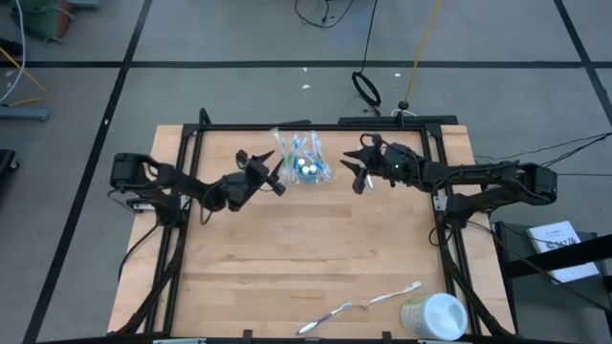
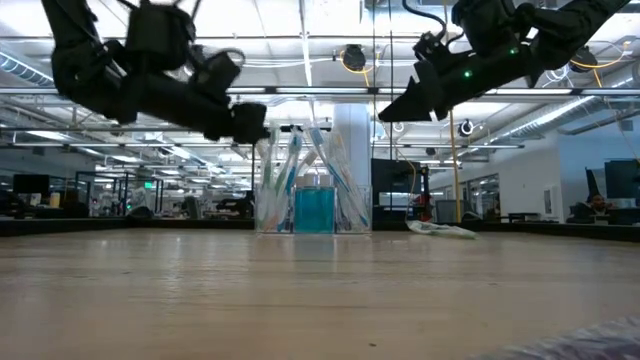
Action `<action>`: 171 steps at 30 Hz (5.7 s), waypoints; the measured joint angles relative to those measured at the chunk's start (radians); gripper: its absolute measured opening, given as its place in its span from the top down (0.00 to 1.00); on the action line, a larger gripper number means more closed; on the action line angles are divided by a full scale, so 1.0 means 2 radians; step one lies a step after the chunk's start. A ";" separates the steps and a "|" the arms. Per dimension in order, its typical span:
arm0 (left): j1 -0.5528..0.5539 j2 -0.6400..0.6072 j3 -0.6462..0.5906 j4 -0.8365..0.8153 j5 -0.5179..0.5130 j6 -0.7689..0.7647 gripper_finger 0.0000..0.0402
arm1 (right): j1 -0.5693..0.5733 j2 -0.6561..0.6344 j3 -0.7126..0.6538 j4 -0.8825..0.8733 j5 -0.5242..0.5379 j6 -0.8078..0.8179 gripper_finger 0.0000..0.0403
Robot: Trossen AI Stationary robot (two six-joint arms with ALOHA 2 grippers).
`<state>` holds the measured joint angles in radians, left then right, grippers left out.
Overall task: Pick & Place toothbrushing station
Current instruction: Put the green toothbrush into the transparent organizer, then put the violet toothbrush into the transparent organizer
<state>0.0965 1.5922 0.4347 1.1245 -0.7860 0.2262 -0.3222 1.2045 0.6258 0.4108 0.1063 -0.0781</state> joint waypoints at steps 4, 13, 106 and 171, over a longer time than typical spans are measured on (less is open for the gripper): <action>-0.029 -0.045 0.000 0.000 -0.017 0.014 0.52 | -0.010 0.000 0.000 -0.057 0.050 0.059 0.67; -0.056 -0.093 0.000 -0.001 -0.009 -0.002 0.56 | -0.061 0.047 0.000 -0.141 0.090 0.164 0.66; -0.059 -0.093 0.000 -0.140 0.052 -0.077 0.60 | 0.087 0.339 0.028 0.431 0.302 -0.002 0.93; -0.093 -0.093 0.000 -0.221 0.224 -0.288 0.60 | 0.486 0.344 0.069 0.101 -0.050 0.162 0.64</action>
<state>-0.0888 1.4055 0.4351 0.6831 -0.3370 -0.3492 0.6506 1.8935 0.7631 0.6118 0.0065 0.2457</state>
